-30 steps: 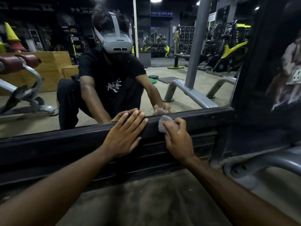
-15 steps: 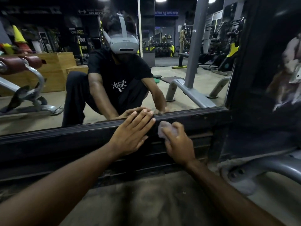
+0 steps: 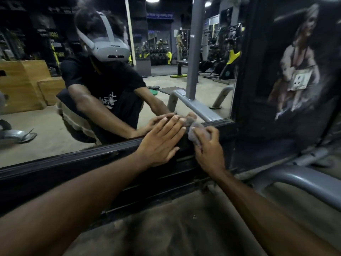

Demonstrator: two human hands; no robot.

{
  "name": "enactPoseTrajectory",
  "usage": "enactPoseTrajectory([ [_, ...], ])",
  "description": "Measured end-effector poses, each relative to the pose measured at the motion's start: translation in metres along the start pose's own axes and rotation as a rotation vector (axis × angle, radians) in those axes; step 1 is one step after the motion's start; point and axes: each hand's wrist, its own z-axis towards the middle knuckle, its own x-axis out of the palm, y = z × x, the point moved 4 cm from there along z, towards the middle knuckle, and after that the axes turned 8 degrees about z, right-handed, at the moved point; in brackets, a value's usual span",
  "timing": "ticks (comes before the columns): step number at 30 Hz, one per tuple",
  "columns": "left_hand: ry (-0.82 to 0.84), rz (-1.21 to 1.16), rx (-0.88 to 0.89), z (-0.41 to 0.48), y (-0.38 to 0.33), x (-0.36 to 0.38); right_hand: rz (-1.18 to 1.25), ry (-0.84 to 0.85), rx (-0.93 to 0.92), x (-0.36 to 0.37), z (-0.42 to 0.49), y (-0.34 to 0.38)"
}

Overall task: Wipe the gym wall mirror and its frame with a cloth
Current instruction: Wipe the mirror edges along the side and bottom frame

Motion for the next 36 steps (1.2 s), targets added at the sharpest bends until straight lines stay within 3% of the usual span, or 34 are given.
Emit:
enactPoseTrajectory([
  [2,0.02,-0.028,0.018,0.015,-0.012,0.004,-0.012,0.024,-0.032,-0.001,0.0,-0.007],
  [6,0.018,-0.041,0.006,0.018,-0.023,0.012,-0.032,-0.158,0.373,-0.039,0.013,-0.055],
  [8,0.002,-0.056,0.008,0.018,-0.022,0.014,-0.063,-0.234,0.487,-0.064,0.016,-0.072],
  [10,-0.001,-0.086,-0.001,0.02,-0.021,0.015,-0.091,-0.208,0.439,-0.077,0.017,-0.075],
  [16,0.018,-0.081,-0.032,0.044,-0.041,0.014,-0.075,0.13,0.003,-0.047,0.022,-0.06],
  [18,0.036,-0.073,-0.047,0.054,-0.049,0.016,-0.091,0.127,0.029,-0.05,0.032,-0.078],
  [22,0.004,-0.059,-0.048,0.066,-0.058,0.017,-0.092,-0.081,0.158,-0.084,0.052,-0.116],
  [26,0.026,-0.061,-0.025,0.086,-0.062,0.015,0.04,-0.232,0.299,-0.07,0.033,-0.126],
  [28,0.043,-0.041,-0.044,0.09,-0.068,0.017,0.126,-0.208,0.371,-0.054,0.021,-0.128],
  [33,0.025,-0.055,-0.093,0.086,-0.074,0.014,0.097,0.034,0.151,-0.057,-0.001,-0.133],
  [36,0.068,-0.057,-0.124,0.087,-0.079,0.011,0.111,-0.203,0.239,-0.088,0.021,-0.148],
])
